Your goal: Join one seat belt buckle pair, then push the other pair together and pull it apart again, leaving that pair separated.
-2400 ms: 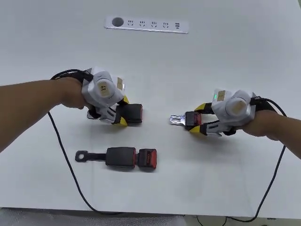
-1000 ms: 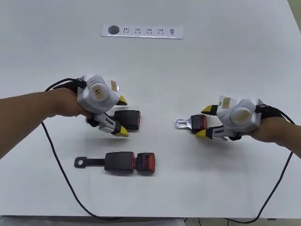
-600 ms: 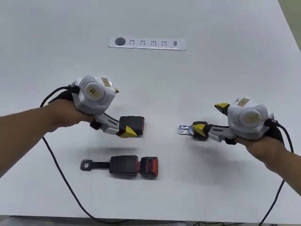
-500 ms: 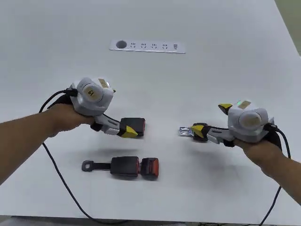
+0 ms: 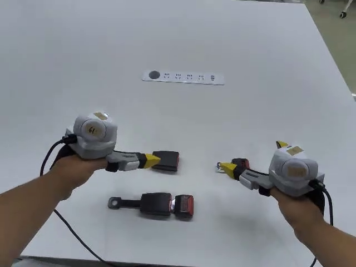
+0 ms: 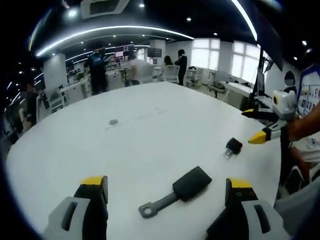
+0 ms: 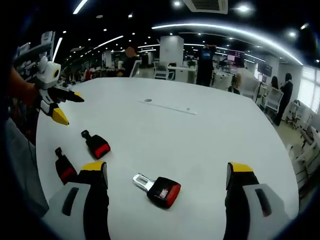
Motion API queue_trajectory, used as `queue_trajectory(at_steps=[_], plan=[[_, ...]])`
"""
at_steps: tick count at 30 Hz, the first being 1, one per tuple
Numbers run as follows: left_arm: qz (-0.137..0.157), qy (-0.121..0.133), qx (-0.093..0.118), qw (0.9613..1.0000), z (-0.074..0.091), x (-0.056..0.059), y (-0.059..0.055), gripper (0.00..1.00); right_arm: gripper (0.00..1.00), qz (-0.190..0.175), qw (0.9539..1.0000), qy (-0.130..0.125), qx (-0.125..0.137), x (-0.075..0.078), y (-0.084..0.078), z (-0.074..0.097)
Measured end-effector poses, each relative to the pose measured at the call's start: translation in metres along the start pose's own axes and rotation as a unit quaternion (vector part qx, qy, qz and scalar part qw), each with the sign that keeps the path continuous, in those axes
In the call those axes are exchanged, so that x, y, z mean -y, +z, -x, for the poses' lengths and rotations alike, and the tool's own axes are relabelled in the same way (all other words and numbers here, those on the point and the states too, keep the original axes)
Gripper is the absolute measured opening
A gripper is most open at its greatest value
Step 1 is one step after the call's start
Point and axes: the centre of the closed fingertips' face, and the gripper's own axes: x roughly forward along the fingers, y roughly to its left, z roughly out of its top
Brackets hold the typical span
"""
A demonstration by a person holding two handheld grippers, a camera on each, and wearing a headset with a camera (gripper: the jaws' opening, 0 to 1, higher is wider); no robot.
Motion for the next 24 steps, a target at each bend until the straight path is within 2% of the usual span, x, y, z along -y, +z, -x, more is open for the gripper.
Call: queue_trajectory(at_steps=[1, 2, 7, 10, 14, 19, 22, 23, 24], plan=[[0.005, 0.004, 0.006, 1.0, 0.004, -0.001, -0.001, 1.0, 0.99, -0.004, 1.0, -0.002, 0.001, -0.001, 0.0, 0.003], [0.009, 0.009, 0.007, 0.9999, 0.008, -0.006, -0.006, 1.0, 0.99, -0.005, 1.0, -0.006, 0.004, -0.002, -0.001, 0.008], [0.036, 0.026, 0.022, 0.9988, 0.033, -0.01, -0.015, 1.0, 1.0, -0.015, 0.9997, -0.015, 0.015, -0.005, -0.004, 0.021], [0.04, 0.03, 0.025, 0.9984, 0.05, -0.01, -0.025, 1.0, 0.99, -0.012, 0.9997, -0.014, 0.019, -0.01, -0.008, 0.03], [0.042, 0.03, 0.032, 0.9982, 0.07, -0.008, -0.031, 1.0, 1.0, -0.013, 0.9995, -0.011, 0.026, -0.016, -0.01, 0.04], [0.048, 0.031, 0.04, 0.9976, 0.093, -0.007, -0.037, 1.0, 1.0, 0.004, 0.9994, 0.011, 0.031, -0.032, -0.01, 0.058], [0.051, 0.027, 0.05, 0.9971, 0.104, -0.007, -0.036, 1.0, 1.0, 0.011, 0.9993, 0.013, 0.034, -0.033, -0.007, 0.068], [0.039, 0.03, 0.056, 0.9972, 0.109, -0.008, -0.036, 1.0, 1.0, 0.012, 0.9992, 0.012, 0.036, -0.032, -0.008, 0.068], [0.035, 0.028, 0.056, 0.9974, 0.112, -0.01, -0.042, 1.0, 1.0, 0.013, 0.9991, 0.011, 0.038, -0.031, -0.008, 0.072]])
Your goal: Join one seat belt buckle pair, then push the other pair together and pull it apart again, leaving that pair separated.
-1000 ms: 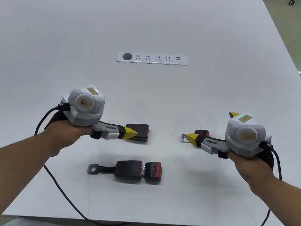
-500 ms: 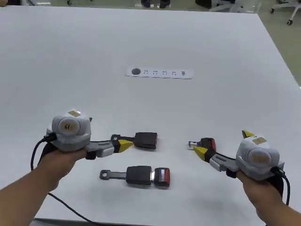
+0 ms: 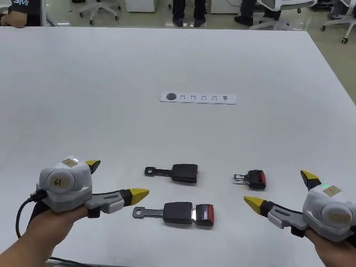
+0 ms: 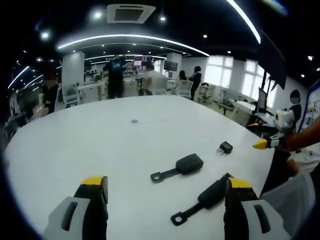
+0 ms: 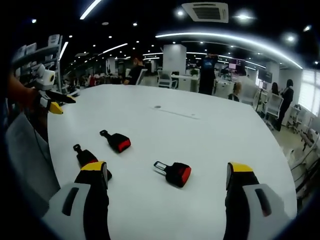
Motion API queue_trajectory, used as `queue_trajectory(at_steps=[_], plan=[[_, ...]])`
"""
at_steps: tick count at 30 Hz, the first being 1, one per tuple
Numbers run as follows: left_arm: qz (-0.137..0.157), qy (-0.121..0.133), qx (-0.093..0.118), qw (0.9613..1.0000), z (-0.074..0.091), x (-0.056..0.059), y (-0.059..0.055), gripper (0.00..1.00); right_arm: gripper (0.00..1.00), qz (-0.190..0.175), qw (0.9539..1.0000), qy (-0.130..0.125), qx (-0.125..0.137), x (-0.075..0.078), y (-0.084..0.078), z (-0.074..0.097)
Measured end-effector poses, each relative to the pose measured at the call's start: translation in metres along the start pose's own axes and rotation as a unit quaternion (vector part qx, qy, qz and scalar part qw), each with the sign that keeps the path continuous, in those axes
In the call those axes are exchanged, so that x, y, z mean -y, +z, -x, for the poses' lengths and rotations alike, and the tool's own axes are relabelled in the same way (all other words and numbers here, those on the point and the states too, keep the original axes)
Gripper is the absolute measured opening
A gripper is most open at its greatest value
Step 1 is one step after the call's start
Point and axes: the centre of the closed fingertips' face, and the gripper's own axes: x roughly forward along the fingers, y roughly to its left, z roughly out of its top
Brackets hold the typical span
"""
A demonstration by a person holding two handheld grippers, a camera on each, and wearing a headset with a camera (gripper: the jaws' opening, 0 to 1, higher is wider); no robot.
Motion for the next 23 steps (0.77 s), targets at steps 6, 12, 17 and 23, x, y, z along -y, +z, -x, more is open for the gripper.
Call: queue_trajectory(at_steps=[6, 12, 17, 23], plan=[[-0.018, -0.034, -0.007, 0.9992, 0.015, 0.01, -0.004, 1.0, 0.99, 0.025, 0.9997, 0.006, -0.002, -0.003, 0.004, 0.012], [-0.029, -0.036, 0.008, 0.9989, 0.02, 0.004, -0.003, 1.0, 0.99, 0.031, 0.9995, 0.007, 0.001, -0.008, 0.004, 0.019], [-0.031, -0.039, 0.01, 0.9987, 0.021, 0.009, -0.002, 1.0, 1.0, 0.023, 0.9996, 0.01, 0.007, -0.012, 0.004, 0.023], [-0.035, -0.039, 0.017, 0.9985, 0.022, 0.009, 0.002, 1.0, 1.0, 0.029, 0.9994, 0.02, 0.004, -0.016, 0.002, 0.027]])
